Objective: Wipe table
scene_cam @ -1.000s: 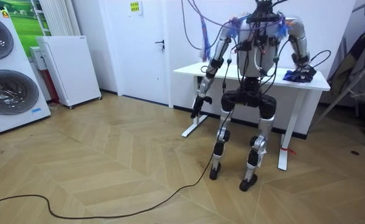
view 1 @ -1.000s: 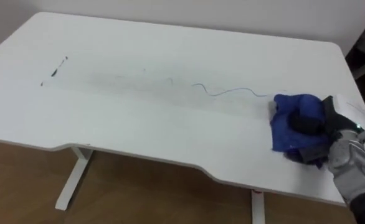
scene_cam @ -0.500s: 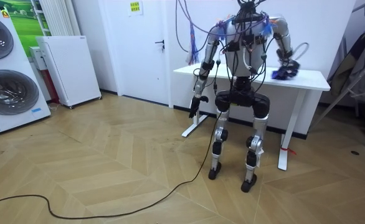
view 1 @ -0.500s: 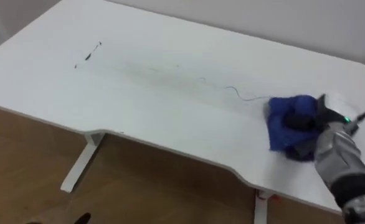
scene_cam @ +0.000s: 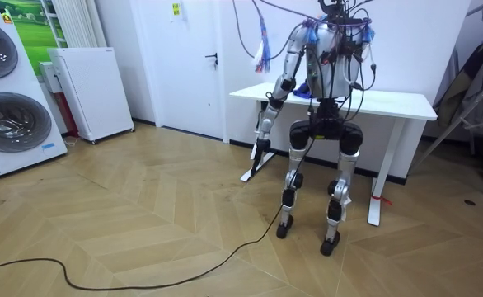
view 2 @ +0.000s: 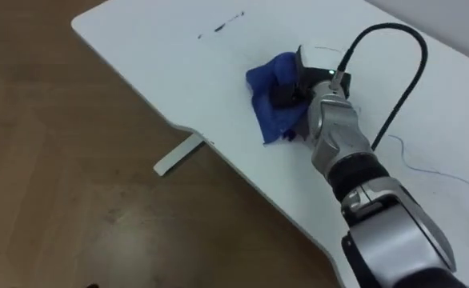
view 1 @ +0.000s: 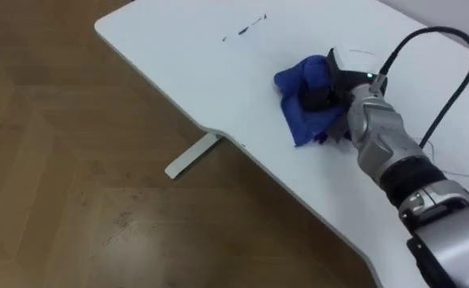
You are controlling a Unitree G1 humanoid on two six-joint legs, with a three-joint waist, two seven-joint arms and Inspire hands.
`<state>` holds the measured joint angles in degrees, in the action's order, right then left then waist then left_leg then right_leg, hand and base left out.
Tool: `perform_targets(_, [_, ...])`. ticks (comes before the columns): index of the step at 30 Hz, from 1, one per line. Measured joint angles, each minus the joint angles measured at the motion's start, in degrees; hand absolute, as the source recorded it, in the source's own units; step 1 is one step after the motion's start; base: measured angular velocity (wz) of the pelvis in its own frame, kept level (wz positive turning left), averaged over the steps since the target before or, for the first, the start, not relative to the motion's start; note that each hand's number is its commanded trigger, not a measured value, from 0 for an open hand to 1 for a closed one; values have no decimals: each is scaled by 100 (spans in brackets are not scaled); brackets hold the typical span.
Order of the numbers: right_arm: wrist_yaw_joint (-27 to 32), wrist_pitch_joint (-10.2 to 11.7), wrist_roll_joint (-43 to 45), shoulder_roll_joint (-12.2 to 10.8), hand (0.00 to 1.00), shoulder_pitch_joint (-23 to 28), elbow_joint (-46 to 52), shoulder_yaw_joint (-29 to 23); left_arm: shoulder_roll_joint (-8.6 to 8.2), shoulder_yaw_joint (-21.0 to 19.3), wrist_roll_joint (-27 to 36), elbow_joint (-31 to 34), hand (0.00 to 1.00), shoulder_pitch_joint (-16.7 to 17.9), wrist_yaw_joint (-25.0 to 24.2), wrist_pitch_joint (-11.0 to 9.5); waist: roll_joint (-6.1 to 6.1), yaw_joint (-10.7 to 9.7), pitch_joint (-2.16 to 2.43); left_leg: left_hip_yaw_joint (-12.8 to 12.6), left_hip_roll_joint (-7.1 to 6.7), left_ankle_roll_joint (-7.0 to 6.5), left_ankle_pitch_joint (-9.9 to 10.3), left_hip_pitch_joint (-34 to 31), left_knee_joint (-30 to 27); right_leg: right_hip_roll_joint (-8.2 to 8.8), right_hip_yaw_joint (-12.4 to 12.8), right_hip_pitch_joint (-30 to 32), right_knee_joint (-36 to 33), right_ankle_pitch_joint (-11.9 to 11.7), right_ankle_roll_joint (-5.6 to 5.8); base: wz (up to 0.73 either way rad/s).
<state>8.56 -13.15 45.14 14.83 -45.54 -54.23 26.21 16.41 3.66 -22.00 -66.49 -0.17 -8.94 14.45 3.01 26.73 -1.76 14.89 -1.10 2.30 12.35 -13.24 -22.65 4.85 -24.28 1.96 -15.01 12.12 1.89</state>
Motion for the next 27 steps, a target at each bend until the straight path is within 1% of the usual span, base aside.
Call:
perform_targets(1, [3, 1, -4, 0, 100, 0, 0, 6, -2, 2, -2, 0, 0, -11, -23, -40, 16, 5, -11, 1, -2, 0, 0, 0, -3, -9, -1, -28, 43, 0, 0, 0])
perform_targets(5, [5, 1, -121, 36, 100, 0, -34, 2, -2, -70, -3, 14, 0, -26, -45, -112, 11, 9, -16, 10, -14, 1, 1, -17, 4, -27, -11, -63, 125, -8, -13, 0])
perform_targets(7, [17, 75, -490, 147, 100, 2, -134, -14, 13, -102, -4, 12, 0, -7, -43, -126, 12, 23, -16, 11, -16, 4, 0, -5, 46, -32, 6, -72, 139, -11, -17, 0])
perform_targets(9, [16, 124, -864, 190, 100, 2, -212, -56, 37, -106, -4, 14, 0, 21, -43, -118, 19, -24, -11, 43, -28, 5, -22, 6, 80, -30, -4, -87, 143, -11, -16, 10])
perform_targets(10, [21, 197, -1154, 274, 100, 2, -285, -74, 47, -116, -3, 20, 0, 76, -42, -117, 20, -76, -10, 92, -47, 8, -38, 1, 92, -29, -15, -96, 155, -11, -16, 20])
perform_targets(11, [27, 246, -1237, 319, 100, 3, -337, -106, 52, -120, -2, 19, 0, 97, -42, -118, 14, -116, -8, 125, -57, 9, -42, -5, 88, -29, -51, -111, 165, -11, -16, 23])
perform_targets(13, [53, 390, -1668, 554, 100, 92, -515, -309, 120, -157, -4, 41, 0, 216, -42, -123, 10, -204, 0, 149, -71, 4, -59, 11, 68, -28, -116, -184, 241, -12, -14, 31])
perform_targets(14, [78, 451, -1769, 694, 100, 229, -584, -536, 139, -317, -12, 40, 0, 292, -42, -124, -22, -325, 8, 137, -82, -1, -63, 17, 45, -28, -101, -215, 252, -12, -13, 37])
perform_targets(15, [98, 474, -1784, 789, 100, 320, -583, -635, 153, -373, -12, 41, 0, 318, -41, -124, -39, -376, 21, 117, -82, -7, -66, 17, 38, -26, -82, -230, 240, -12, -12, 35])
perform_targets(16, [124, 512, -1897, 976, 100, 465, -630, -852, 179, -470, -3, 27, 0, 410, -39, -124, -69, -458, 56, 82, -88, -21, -75, 24, 38, -14, -29, -242, 229, -13, -11, 16])
perform_targets(17, [124, 520, -2017, 1081, 100, 545, -678, -974, 198, -471, -5, 25, 0, 460, -39, -122, -87, -502, 69, 60, -92, -26, -78, 33, 40, -10, 23, -250, 233, -13, -9, 19])
perform_targets(18, [147, 602, -2206, 1290, 100, 739, -794, -1266, 235, -566, -8, 46, 0, 564, -37, -123, -120, -663, 83, 9, -107, -50, -93, 62, 46, 3, 67, -305, 251, -9, -2, 14])
perform_targets(19, [197, 621, -2424, 1454, 100, 994, -848, -1590, 279, -653, -5, 49, 0, 683, -28, -118, -133, -776, 119, -146, -87, -78, -113, 119, 110, 26, 168, -324, 236, -5, 6, 6])
perform_targets(20, [233, 624, -2525, 1539, 100, 1119, -864, -1675, 297, -685, -1, 49, 0, 743, -28, -117, -129, -815, 135, -207, -82, -84, -121, 159, 143, 36, 226, -333, 234, -10, 15, -18])
perform_targets(21, [289, 674, -2692, 1706, 100, 1375, -879, -1777, 334, -685, 10, 49, 0, 835, -24, -114, -130, -951, 138, -291, -80, -91, -125, 279, 206, 60, 262, -402, 241, 3, 37, -38])
perform_targets(22, [344, 717, -2700, 1774, 100, 1626, -888, -1945, 346, -709, 8, 48, 0, 922, -22, -114, -122, -1060, 185, -410, -58, -99, -130, 401, 277, 72, 398, -443, 240, 7, 43, -41])
perform_targets(23, [369, 721, -2701, 1785, 100, 1735, -912, -2036, 346, -732, 4, 48, 0, 950, -22, -115, -121, -1122, 209, -463, -50, -100, -131, 468, 312, 78, 417, -479, 252, 7, 44, -39])
perform_targets(24, [394, 735, -2710, 1788, 100, 1921, -946, -2209, 340, -795, 5, 48, 0, 972, -22, -129, -121, -1311, 230, -529, -47, -101, -131, 603, 353, 88, 423, -596, 285, 13, 53, -32])
perform_targets(25, [386, 732, -2728, 1788, 100, 2059, -969, -2350, 340, -804, 29, 48, 0, 956, -22, -172, -116, -1483, 251, -659, -25, -101, -131, 721, 393, 93, 510, -680, 306, 21, 67, -31])
perform_targets(26, [386, 729, -2732, 1785, 100, 2104, -978, -2375, 340, -800, 77, 49, 0, 946, -21, -199, -116, -1553, 251, -723, -12, -101, -131, 777, 410, 92, 561, -712, 318, 23, 71, -42])
perform_targets(27, [390, 738, -2727, 1782, 100, 2186, -991, -2421, 334, -793, 158, 44, 0, 922, -21, -244, -123, -1652, 253, -840, 31, -101, -131, 840, 421, 78, 656, -724, 317, 24, 72, -38])
